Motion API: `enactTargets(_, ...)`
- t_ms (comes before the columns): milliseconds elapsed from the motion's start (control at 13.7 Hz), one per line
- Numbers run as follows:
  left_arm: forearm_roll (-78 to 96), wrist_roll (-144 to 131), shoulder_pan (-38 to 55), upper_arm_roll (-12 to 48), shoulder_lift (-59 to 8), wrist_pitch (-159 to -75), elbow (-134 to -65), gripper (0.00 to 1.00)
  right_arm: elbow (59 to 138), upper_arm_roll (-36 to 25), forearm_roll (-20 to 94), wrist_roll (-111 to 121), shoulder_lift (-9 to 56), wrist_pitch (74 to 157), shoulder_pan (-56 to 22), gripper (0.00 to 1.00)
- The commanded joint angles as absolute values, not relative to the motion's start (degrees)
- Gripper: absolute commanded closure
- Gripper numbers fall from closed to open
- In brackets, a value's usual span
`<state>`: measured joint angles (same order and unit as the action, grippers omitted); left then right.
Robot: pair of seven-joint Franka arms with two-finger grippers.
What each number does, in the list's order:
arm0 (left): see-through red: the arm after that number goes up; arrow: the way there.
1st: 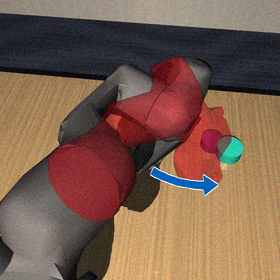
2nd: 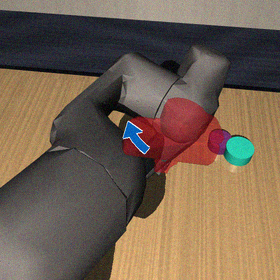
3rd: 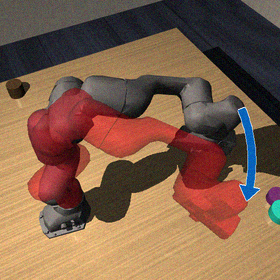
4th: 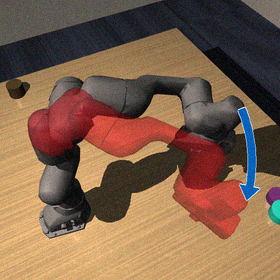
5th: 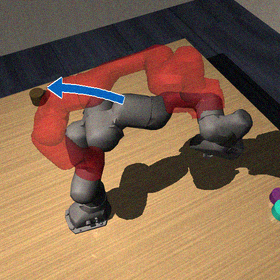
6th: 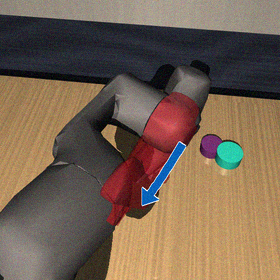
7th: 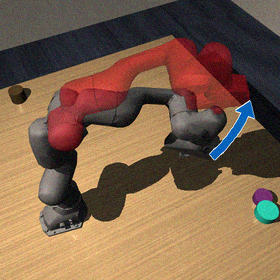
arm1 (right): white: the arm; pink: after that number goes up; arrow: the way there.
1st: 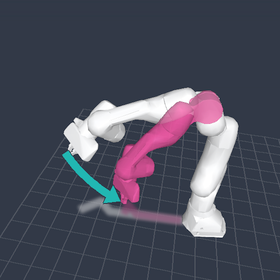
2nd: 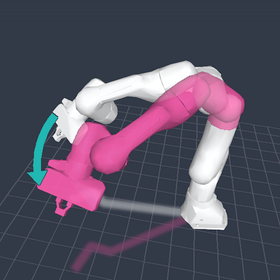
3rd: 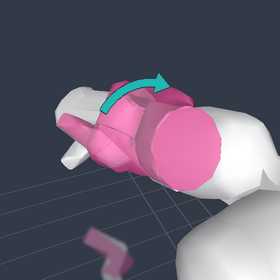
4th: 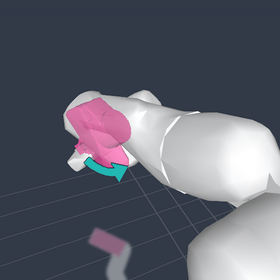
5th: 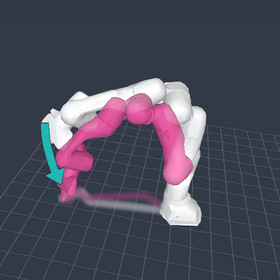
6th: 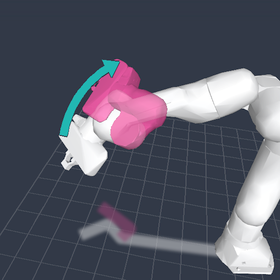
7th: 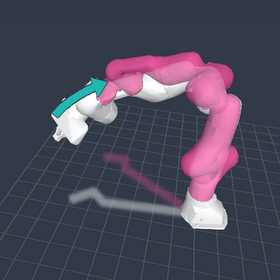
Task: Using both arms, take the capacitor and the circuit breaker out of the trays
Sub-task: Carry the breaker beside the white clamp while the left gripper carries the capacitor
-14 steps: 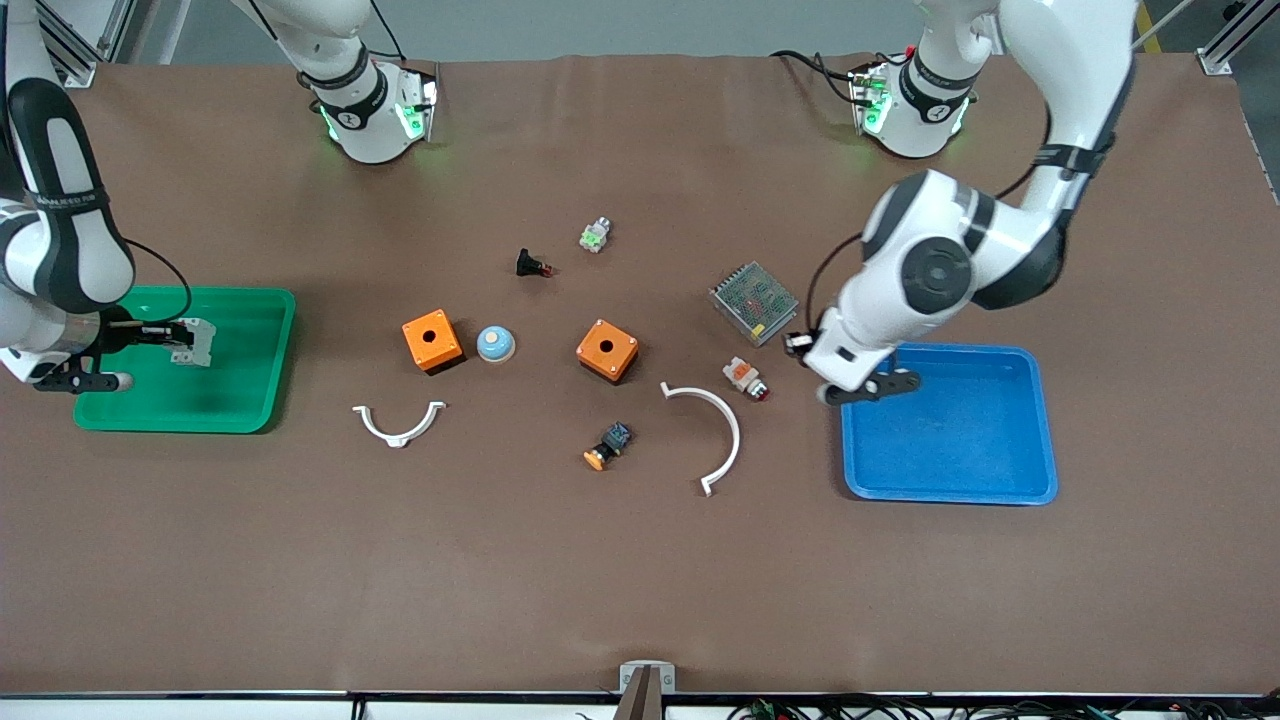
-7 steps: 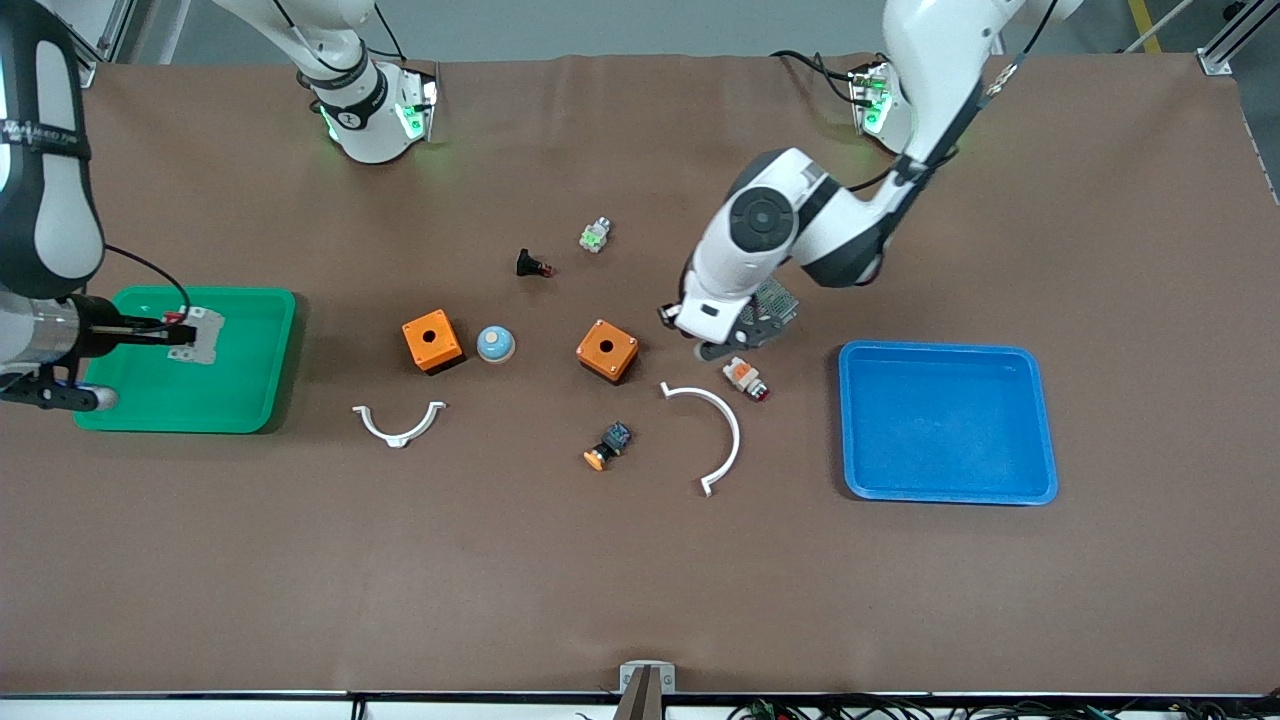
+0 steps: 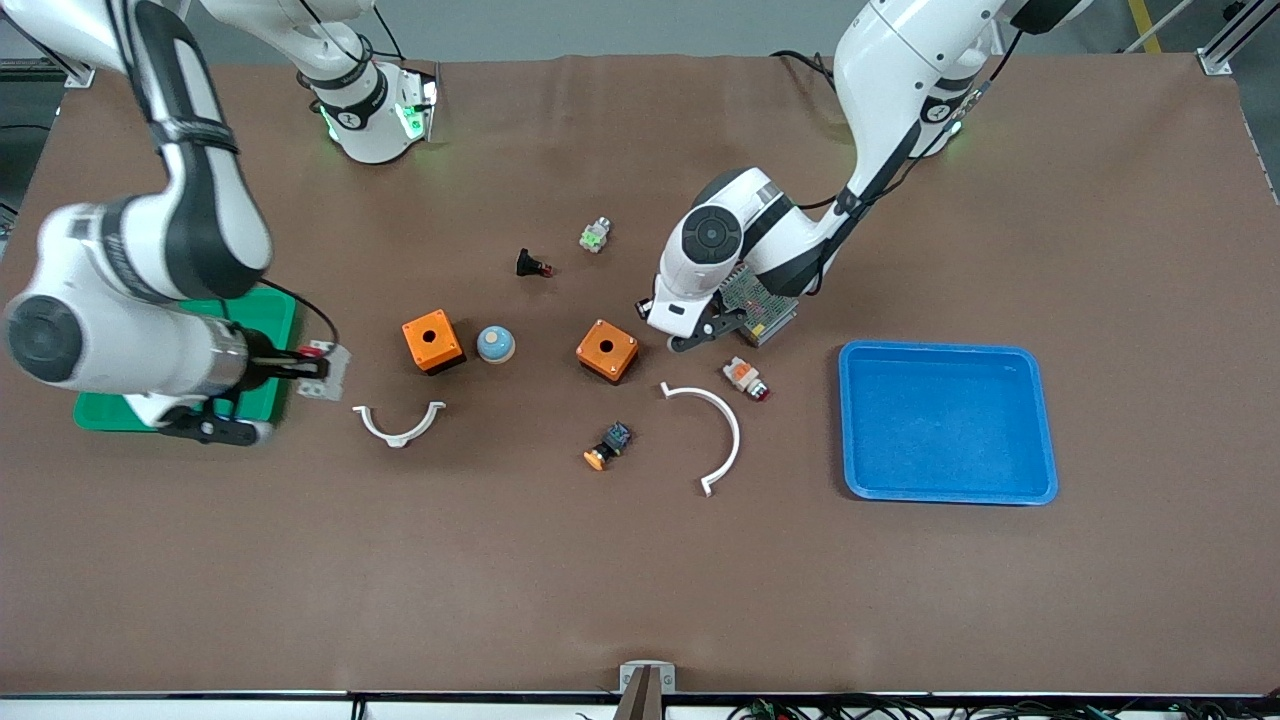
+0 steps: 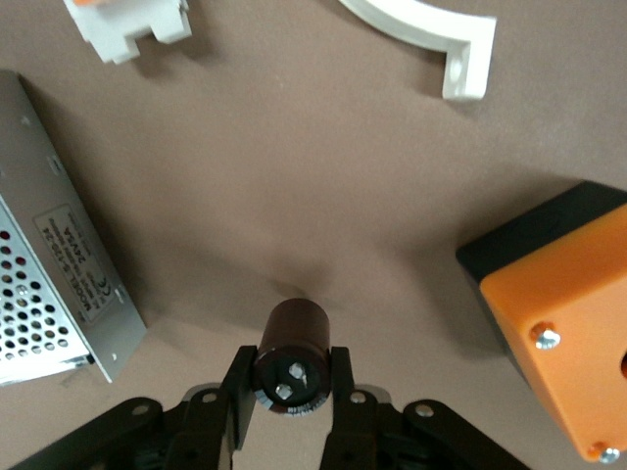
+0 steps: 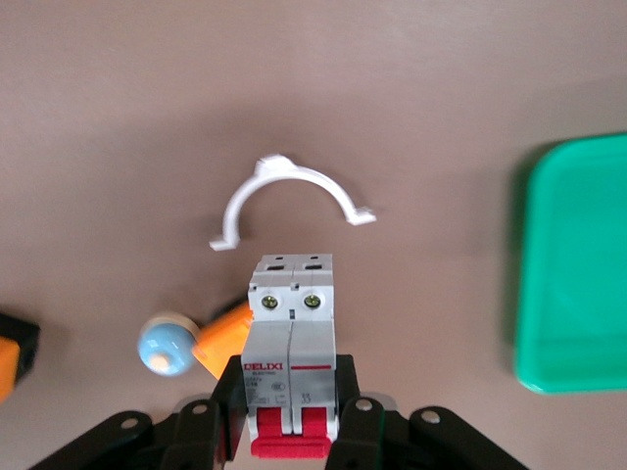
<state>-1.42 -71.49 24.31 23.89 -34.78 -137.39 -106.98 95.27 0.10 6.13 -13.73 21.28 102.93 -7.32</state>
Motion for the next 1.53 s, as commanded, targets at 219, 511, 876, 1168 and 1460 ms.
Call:
enactTargets(219,-5.1,-72.9,24.1,22.8,-35.1,-137.8,-106.9,0.96,92.9,-0.6,11.9,-19.5,29.1,109.2,-13.5,0.82)
enactTargets(511,-7.1,-72.7,23.9,21.8,-35.9,-137.6,-106.6,0.2,92.9,-0.6,12.3,-19.6,32.9,113.8,-15.6,0.82)
enactTargets(876,-11.1,-71.8,21.4,20.0,-28.7,-125.7,-99.9,0.0,92.9,-0.6,14.9,-19.5,36.6,117.1,-17.7,0.82)
enactTargets(1168,-12.0,-64.5,15.2,20.0,-25.2,-110.2,-88.5,0.0,92.9,-0.6,14.9,-19.5,37.0,117.3,-18.0,0.7)
enactTargets(1460,-12.0,-46.1,7.1,20.0,-18.0,-103.5,-86.5,0.0,93.3,-0.9,14.2,-19.2,33.3,112.8,-17.4,0.0)
